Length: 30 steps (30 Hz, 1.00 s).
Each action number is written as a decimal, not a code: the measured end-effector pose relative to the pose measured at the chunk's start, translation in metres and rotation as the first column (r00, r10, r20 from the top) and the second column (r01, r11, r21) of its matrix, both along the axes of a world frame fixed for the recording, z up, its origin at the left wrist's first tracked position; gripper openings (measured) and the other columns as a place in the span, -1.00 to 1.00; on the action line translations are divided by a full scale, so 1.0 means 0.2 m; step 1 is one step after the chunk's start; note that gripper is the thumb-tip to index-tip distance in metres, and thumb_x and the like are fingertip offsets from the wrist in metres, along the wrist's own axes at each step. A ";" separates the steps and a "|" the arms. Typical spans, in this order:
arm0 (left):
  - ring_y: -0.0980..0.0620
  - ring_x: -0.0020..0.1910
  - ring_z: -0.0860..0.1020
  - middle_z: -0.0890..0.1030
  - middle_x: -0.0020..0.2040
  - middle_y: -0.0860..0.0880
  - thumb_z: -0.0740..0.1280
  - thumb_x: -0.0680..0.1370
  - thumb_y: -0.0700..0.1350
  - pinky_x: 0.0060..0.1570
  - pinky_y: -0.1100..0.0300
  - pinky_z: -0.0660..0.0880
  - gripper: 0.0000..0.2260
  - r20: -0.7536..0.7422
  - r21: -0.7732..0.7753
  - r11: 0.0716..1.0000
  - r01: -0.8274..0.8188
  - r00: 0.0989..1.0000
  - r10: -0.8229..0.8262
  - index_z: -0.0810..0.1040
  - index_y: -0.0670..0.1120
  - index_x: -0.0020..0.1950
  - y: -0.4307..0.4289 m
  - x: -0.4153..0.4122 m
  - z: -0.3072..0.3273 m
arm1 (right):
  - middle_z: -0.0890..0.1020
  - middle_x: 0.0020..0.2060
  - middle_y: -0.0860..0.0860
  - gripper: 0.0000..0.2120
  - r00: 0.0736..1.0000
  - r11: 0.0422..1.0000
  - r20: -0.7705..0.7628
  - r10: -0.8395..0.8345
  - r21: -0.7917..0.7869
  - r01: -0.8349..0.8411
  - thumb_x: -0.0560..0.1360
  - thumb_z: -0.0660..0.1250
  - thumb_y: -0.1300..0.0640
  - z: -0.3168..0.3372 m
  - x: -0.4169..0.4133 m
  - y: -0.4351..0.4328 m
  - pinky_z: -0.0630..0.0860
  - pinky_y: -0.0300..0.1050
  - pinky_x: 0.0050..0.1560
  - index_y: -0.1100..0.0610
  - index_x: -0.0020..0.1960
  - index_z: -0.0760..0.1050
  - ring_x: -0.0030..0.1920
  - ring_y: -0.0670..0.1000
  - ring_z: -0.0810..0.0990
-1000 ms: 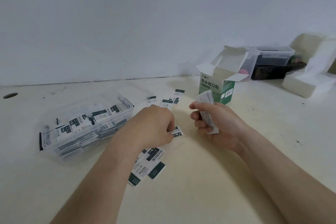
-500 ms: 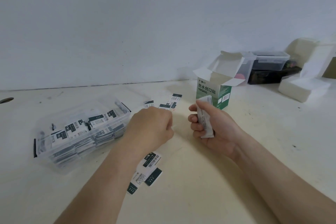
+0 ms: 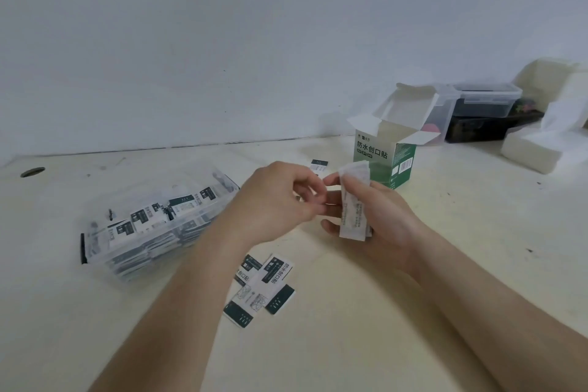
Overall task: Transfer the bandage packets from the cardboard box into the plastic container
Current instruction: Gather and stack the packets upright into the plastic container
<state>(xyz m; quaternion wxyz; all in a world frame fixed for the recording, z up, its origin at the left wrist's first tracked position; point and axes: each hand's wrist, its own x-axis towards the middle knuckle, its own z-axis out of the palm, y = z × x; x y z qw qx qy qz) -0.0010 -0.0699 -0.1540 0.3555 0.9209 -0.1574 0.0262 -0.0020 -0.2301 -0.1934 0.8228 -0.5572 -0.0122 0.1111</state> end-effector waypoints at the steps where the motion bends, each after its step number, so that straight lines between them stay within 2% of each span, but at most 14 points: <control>1: 0.19 -0.21 0.57 0.64 -0.12 0.14 0.47 0.42 -0.12 -0.03 0.08 0.58 -0.75 -0.060 0.090 0.993 0.075 0.996 -0.070 0.61 0.20 -0.01 0.04 -0.01 0.03 | 0.62 -0.26 0.18 -0.77 1.000 1.000 0.001 -0.002 0.012 0.002 0.65 0.14 0.09 0.00 0.01 0.00 0.56 -0.06 -0.26 0.21 0.04 0.51 -0.31 0.08 0.61; 3: 0.23 0.03 0.50 0.53 0.09 0.20 0.50 0.41 -0.09 0.06 0.11 0.55 -0.52 -0.226 0.229 0.945 0.232 0.957 -0.180 0.47 0.37 0.17 0.10 -0.06 0.06 | 0.52 -0.37 0.15 -0.82 1.000 0.999 0.002 -0.007 -0.046 0.007 0.64 0.16 0.12 -0.01 0.01 0.00 0.43 -0.12 -0.42 0.19 0.00 0.49 -0.44 0.06 0.49; 5: 0.27 0.21 0.38 0.39 0.26 0.30 0.50 0.43 -0.08 0.20 0.20 0.45 -0.34 -0.336 0.335 0.888 0.315 0.921 -0.200 0.28 0.44 0.33 0.15 -0.11 0.05 | 0.40 -0.43 0.07 -0.88 1.000 0.996 -0.020 -0.008 -0.085 0.006 0.60 0.20 0.14 -0.01 0.01 0.01 0.23 -0.19 -0.47 0.17 -0.04 0.47 -0.51 0.00 0.35; 7: 0.24 0.33 0.26 0.29 0.34 0.31 0.48 0.44 -0.06 0.31 0.24 0.28 -0.28 -0.349 0.491 0.798 0.351 0.918 -0.189 0.18 0.38 0.43 0.18 -0.13 0.00 | 0.31 -0.44 0.02 -0.92 0.999 0.996 -0.051 -0.008 -0.094 0.004 0.58 0.24 0.16 -0.01 0.03 -0.01 0.10 -0.21 -0.48 0.14 -0.07 0.46 -0.51 -0.04 0.24; 9: 0.20 0.35 0.26 0.28 0.35 0.28 0.49 0.42 -0.04 0.35 0.20 0.26 -0.30 -0.344 0.562 0.745 0.358 0.921 -0.183 0.22 0.32 0.43 0.24 -0.14 -0.04 | 0.27 -0.43 -0.01 -0.93 0.997 0.997 -0.077 0.000 -0.073 -0.006 0.56 0.27 0.15 0.00 0.03 0.00 0.06 -0.25 -0.52 0.13 -0.08 0.44 -0.51 -0.06 0.21; 12: 0.17 0.11 0.41 0.37 0.08 0.18 0.53 0.39 -0.08 0.18 0.23 0.38 -0.37 -0.373 0.489 0.801 0.346 0.913 -0.166 0.35 0.29 0.35 0.27 -0.13 -0.07 | 0.30 -0.42 -0.02 -0.89 0.993 0.999 -0.114 0.032 -0.029 -0.036 0.55 0.31 0.15 0.00 0.01 0.01 0.08 -0.28 -0.54 0.10 0.01 0.39 -0.50 -0.08 0.23; 15: 0.11 0.07 0.46 0.39 0.05 0.12 0.55 0.36 -0.10 0.13 0.18 0.44 -0.40 -0.348 0.450 0.832 0.325 0.921 -0.172 0.40 0.28 0.28 0.26 -0.11 -0.08 | 0.35 -0.41 -0.02 -0.85 0.986 0.993 -0.141 0.087 -0.062 -0.096 0.57 0.30 0.15 0.01 -0.01 0.03 0.15 -0.29 -0.55 0.09 0.12 0.40 -0.48 -0.08 0.27; 17: 0.08 0.05 0.49 0.41 0.10 0.09 0.55 0.36 -0.14 0.08 0.16 0.50 -0.43 -0.336 0.377 0.872 0.313 0.923 -0.186 0.42 0.25 0.24 0.23 -0.10 -0.09 | 0.37 -0.41 -0.02 -0.88 0.986 0.963 -0.131 0.105 -0.236 -0.134 0.58 0.29 0.12 0.02 -0.01 0.06 0.16 -0.29 -0.54 0.09 0.11 0.45 -0.48 -0.08 0.28; 19: 0.07 -0.08 0.52 0.46 0.09 0.04 0.52 0.38 -0.17 -0.07 0.16 0.55 -0.48 -0.324 0.300 0.906 0.300 0.925 -0.199 0.43 0.22 0.22 0.20 -0.07 -0.09 | 0.39 -0.39 -0.01 -0.91 0.986 0.896 -0.106 0.127 -0.414 -0.160 0.59 0.27 0.09 0.03 -0.01 0.09 0.15 -0.25 -0.51 0.09 0.03 0.49 -0.50 -0.08 0.29; 22: 0.12 -0.19 0.50 0.51 0.02 0.03 0.47 0.43 -0.16 -0.16 0.19 0.52 -0.49 -0.194 0.227 0.950 0.214 0.966 -0.171 0.39 0.19 0.27 0.15 -0.03 -0.09 | 0.42 -0.28 0.03 -0.84 0.994 0.828 -0.016 0.108 -0.552 -0.099 0.62 0.22 0.05 0.05 0.01 0.13 0.17 -0.26 -0.54 0.12 -0.04 0.46 -0.48 -0.07 0.32; 25: 0.11 -0.30 0.52 0.56 -0.08 0.05 0.44 0.45 -0.14 -0.27 0.20 0.51 -0.45 -0.064 0.037 0.997 0.067 0.996 -0.064 0.32 0.24 0.33 0.12 0.00 -0.12 | 0.48 -0.24 0.03 -0.73 0.994 0.839 0.104 -0.037 -0.536 0.087 0.56 0.31 -0.02 0.05 0.04 0.14 0.24 -0.27 -0.54 0.18 0.07 0.46 -0.47 -0.09 0.36; 27: 0.10 -0.33 0.54 0.56 -0.15 0.06 0.42 0.44 -0.18 -0.34 0.24 0.51 -0.42 0.004 -0.094 0.995 -0.016 1.000 0.016 0.32 0.27 0.33 0.09 -0.02 -0.14 | 0.54 -0.36 -0.04 -0.78 0.983 0.865 0.186 -0.002 -0.493 0.095 0.54 0.36 0.04 0.03 0.00 0.17 0.30 -0.32 -0.53 0.21 -0.01 0.49 -0.52 -0.15 0.41; 28: 0.12 -0.37 0.52 0.56 -0.22 0.06 0.40 0.43 -0.23 -0.38 0.28 0.47 -0.40 0.049 -0.128 0.992 -0.025 0.998 0.031 0.32 0.26 0.33 0.07 -0.03 -0.15 | 0.54 -0.43 -0.09 -0.85 0.972 0.869 0.232 0.045 -0.490 0.077 0.54 0.36 0.11 0.02 -0.01 0.19 0.34 -0.34 -0.51 0.19 -0.09 0.49 -0.52 -0.17 0.43; 30: 0.16 -0.42 0.48 0.52 -0.34 0.05 0.35 0.38 -0.31 -0.43 0.36 0.41 -0.35 0.096 -0.154 0.988 -0.033 0.994 0.049 0.33 0.24 0.34 0.05 -0.03 -0.19 | 0.51 -0.48 -0.10 -0.85 0.955 0.874 0.280 0.099 -0.482 0.050 0.55 0.33 0.22 0.00 -0.03 0.24 0.39 -0.35 -0.46 0.17 -0.19 0.46 -0.49 -0.17 0.45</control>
